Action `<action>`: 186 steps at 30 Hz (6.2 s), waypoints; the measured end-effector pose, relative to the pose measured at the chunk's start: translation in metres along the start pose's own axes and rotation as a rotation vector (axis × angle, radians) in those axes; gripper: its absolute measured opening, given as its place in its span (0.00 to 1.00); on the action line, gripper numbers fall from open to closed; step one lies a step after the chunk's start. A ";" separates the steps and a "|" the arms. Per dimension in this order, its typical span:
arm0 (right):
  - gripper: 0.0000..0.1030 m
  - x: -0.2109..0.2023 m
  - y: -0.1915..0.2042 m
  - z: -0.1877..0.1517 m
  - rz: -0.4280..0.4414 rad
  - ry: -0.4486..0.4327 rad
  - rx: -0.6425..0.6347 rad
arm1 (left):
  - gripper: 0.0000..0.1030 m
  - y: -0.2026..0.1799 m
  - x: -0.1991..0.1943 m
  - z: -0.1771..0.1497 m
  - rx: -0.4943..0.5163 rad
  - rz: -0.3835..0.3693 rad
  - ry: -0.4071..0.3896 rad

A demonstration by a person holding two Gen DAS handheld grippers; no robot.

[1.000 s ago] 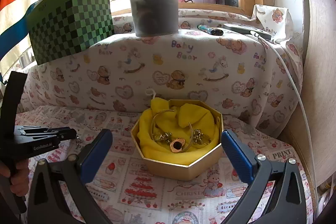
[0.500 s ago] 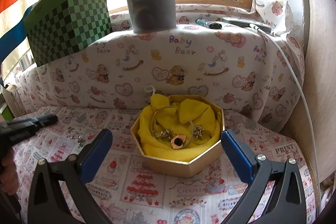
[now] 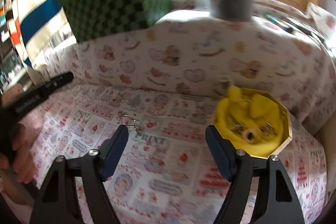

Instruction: Organize jewelry

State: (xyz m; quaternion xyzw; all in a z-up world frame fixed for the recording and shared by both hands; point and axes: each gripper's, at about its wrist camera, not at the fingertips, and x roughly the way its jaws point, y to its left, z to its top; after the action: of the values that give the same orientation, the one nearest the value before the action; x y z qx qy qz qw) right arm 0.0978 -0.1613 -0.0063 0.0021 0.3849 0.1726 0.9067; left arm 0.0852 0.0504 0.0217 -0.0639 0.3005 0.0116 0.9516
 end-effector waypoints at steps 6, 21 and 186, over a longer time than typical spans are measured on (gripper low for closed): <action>0.43 0.047 0.023 0.003 -0.002 0.134 -0.017 | 0.09 0.019 0.006 0.002 -0.037 0.024 0.014; 0.08 0.079 0.038 0.004 -0.046 0.166 -0.042 | 0.09 0.027 0.012 0.003 -0.062 0.029 0.025; 1.00 -0.084 -0.062 -0.065 -0.240 -0.551 0.006 | 1.00 -0.047 -0.032 -0.054 0.132 0.004 -0.307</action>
State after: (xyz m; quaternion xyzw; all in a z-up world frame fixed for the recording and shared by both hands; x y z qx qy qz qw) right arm 0.0177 -0.2547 -0.0023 0.0061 0.1222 0.0562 0.9909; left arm 0.0314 -0.0026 0.0017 0.0018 0.1518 0.0036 0.9884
